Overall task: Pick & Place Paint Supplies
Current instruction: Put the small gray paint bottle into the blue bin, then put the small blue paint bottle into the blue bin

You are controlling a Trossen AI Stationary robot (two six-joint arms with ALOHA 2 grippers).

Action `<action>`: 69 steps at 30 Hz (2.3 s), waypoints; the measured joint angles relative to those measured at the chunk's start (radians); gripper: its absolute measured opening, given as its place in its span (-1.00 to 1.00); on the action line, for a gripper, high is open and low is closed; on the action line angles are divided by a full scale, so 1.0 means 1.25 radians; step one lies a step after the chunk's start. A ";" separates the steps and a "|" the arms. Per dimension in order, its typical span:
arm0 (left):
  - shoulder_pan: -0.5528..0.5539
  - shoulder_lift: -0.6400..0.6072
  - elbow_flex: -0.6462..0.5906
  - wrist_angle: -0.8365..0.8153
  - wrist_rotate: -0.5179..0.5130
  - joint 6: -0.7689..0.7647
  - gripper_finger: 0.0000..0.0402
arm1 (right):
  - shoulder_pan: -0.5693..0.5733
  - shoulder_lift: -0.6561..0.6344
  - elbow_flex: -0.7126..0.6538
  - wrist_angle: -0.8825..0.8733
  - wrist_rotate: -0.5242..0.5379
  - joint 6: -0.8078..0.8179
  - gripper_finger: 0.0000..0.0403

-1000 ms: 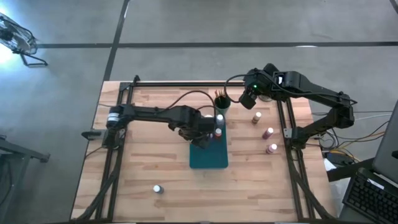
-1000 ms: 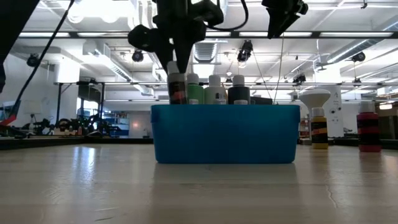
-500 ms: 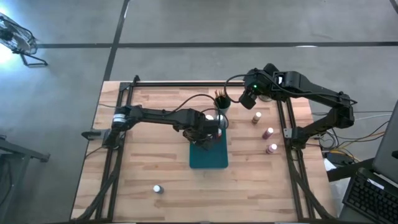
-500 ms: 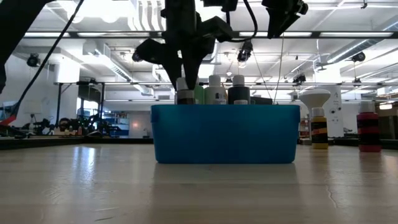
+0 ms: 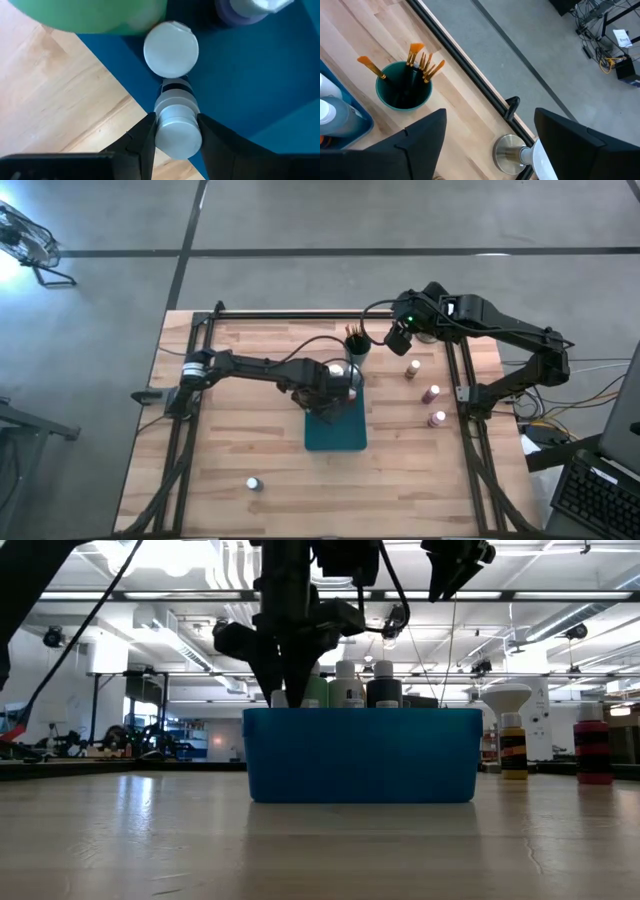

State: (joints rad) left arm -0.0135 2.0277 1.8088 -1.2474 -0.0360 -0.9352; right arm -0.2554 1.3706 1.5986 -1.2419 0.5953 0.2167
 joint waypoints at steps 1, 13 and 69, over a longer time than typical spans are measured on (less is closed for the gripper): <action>0.001 0.000 -0.001 0.001 0.000 0.000 -0.35 | 0.000 0.000 0.000 0.000 0.000 0.000 0.50; 0.017 -0.004 -0.034 0.043 0.019 0.008 -0.35 | 0.000 0.000 0.000 0.000 0.000 0.000 0.70; 0.021 -0.016 -0.001 0.005 0.023 -0.004 -0.02 | 0.000 0.000 0.000 0.000 0.000 0.000 0.81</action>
State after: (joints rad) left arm 0.0132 2.0075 1.8080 -1.2411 -0.0078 -0.9396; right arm -0.2554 1.3705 1.5986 -1.2422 0.5953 0.2169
